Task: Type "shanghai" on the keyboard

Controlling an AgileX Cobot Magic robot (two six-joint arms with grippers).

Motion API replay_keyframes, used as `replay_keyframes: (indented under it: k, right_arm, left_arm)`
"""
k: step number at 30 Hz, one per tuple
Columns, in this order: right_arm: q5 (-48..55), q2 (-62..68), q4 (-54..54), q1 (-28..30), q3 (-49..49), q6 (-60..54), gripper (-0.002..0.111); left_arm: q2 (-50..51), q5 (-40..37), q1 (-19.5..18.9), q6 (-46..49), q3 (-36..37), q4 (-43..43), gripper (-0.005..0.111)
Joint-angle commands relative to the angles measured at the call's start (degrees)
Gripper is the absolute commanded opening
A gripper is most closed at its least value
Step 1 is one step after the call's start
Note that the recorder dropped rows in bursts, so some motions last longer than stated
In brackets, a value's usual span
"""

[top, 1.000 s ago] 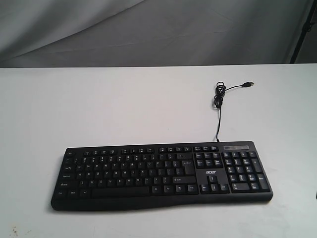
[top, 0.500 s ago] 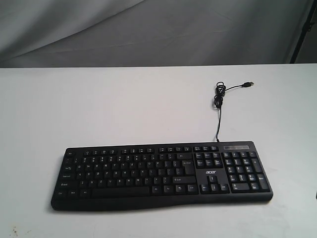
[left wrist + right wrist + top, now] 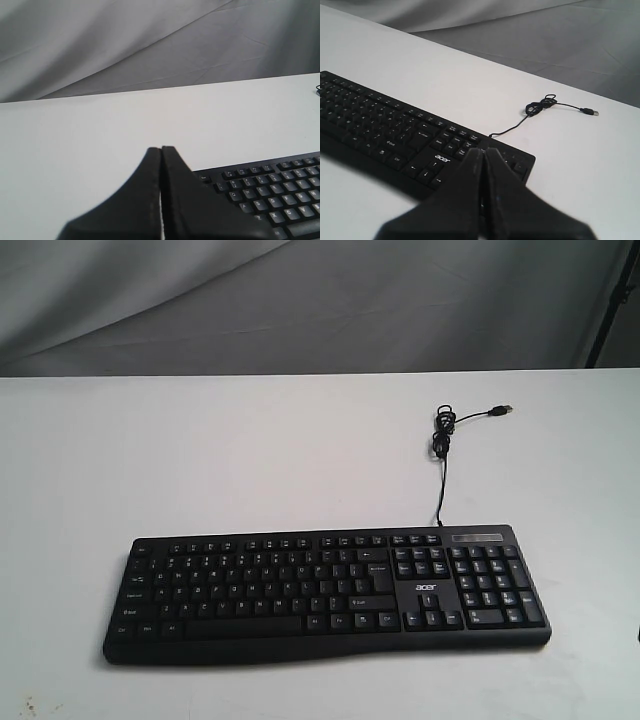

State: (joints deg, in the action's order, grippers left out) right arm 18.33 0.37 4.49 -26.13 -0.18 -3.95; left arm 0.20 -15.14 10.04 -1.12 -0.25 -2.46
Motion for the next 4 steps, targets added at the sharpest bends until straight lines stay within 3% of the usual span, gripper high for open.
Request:
replay_keyframes:
  k: [1,4]
  right_arm:
    - [0.1,-0.4,-0.4,0.4,0.2,0.1,0.000]
    - [0.1,-0.4,-0.4,0.4,0.2,0.1,0.000]
  left_arm:
    - [-0.2,0.2,0.2,-0.2,0.2,0.0,0.000]
    - [-0.2,0.2,0.2,-0.2,0.2,0.0,0.000]
